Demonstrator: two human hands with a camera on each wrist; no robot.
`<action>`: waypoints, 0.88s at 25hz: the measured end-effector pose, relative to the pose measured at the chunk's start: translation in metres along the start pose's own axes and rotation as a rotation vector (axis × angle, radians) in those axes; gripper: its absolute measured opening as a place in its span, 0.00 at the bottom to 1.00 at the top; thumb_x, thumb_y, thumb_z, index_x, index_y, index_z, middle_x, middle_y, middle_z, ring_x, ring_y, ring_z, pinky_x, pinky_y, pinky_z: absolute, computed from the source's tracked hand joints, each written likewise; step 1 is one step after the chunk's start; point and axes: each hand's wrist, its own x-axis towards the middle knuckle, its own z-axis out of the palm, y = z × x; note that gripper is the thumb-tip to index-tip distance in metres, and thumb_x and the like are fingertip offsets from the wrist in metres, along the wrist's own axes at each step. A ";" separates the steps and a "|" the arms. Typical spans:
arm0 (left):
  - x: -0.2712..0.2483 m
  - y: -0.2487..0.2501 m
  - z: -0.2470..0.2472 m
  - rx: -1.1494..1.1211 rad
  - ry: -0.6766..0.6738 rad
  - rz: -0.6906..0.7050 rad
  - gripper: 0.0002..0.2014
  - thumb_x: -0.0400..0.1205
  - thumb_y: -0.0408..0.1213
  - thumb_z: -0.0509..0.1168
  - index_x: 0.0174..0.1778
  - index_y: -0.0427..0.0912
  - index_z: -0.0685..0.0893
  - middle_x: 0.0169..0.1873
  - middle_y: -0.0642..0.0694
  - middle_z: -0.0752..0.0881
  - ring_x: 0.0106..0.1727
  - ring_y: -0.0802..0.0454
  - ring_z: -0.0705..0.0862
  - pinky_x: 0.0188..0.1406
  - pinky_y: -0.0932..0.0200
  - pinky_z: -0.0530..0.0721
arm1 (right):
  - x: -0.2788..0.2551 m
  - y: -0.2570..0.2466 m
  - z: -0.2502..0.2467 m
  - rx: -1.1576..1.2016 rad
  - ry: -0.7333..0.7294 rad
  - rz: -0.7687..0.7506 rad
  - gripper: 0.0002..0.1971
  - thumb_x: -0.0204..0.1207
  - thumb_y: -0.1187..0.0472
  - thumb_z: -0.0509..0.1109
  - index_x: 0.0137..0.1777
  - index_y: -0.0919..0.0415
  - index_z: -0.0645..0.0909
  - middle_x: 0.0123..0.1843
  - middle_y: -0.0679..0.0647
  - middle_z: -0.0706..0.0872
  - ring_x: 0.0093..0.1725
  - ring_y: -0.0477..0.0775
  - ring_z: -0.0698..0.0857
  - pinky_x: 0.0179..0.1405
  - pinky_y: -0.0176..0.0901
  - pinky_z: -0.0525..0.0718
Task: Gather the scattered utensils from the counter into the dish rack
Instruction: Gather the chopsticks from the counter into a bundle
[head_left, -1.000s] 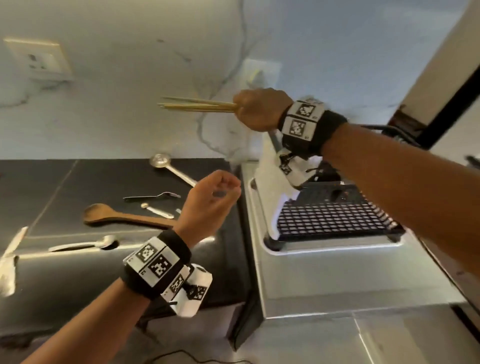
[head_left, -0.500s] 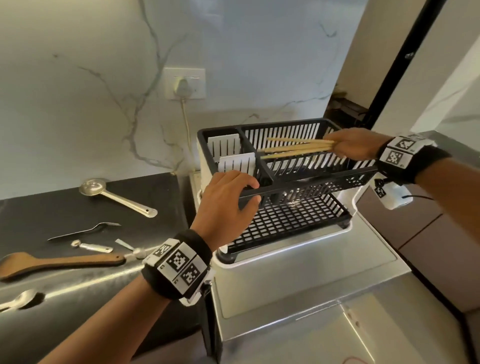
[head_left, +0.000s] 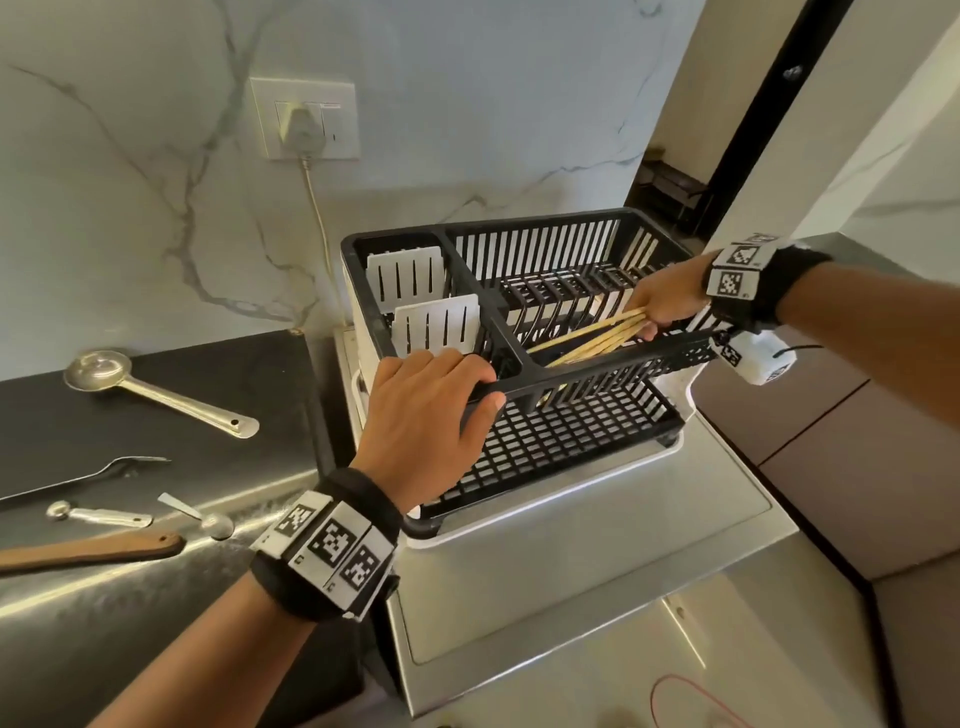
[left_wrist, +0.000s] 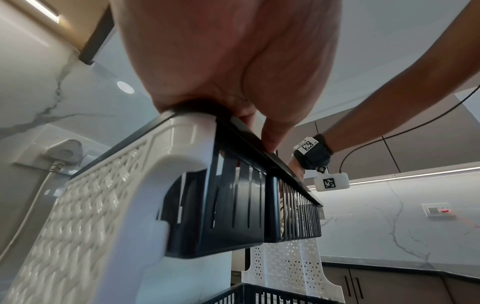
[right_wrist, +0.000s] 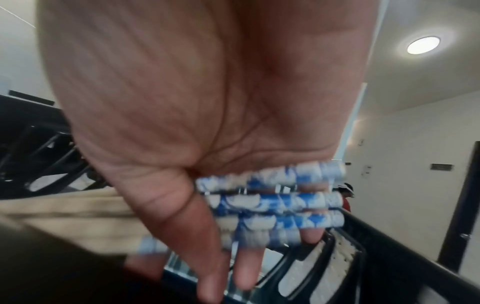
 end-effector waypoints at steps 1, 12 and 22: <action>0.000 0.000 0.001 0.015 0.003 0.008 0.14 0.84 0.53 0.56 0.54 0.51 0.82 0.41 0.55 0.84 0.41 0.54 0.78 0.49 0.57 0.66 | 0.001 -0.004 -0.001 -0.023 -0.008 -0.002 0.14 0.83 0.71 0.58 0.49 0.61 0.86 0.44 0.54 0.85 0.46 0.53 0.81 0.61 0.51 0.79; -0.003 0.001 0.006 0.074 0.027 0.008 0.13 0.84 0.52 0.56 0.54 0.51 0.81 0.43 0.53 0.84 0.42 0.53 0.79 0.50 0.55 0.69 | 0.001 -0.035 -0.005 -0.040 -0.147 -0.110 0.32 0.78 0.78 0.59 0.74 0.45 0.77 0.60 0.49 0.85 0.63 0.52 0.80 0.74 0.54 0.74; -0.003 0.000 0.009 0.074 0.029 0.017 0.13 0.84 0.51 0.56 0.55 0.51 0.82 0.43 0.53 0.84 0.42 0.52 0.79 0.50 0.52 0.72 | -0.002 -0.022 0.009 0.023 -0.089 -0.062 0.21 0.85 0.68 0.59 0.67 0.42 0.81 0.62 0.43 0.81 0.65 0.53 0.83 0.71 0.51 0.79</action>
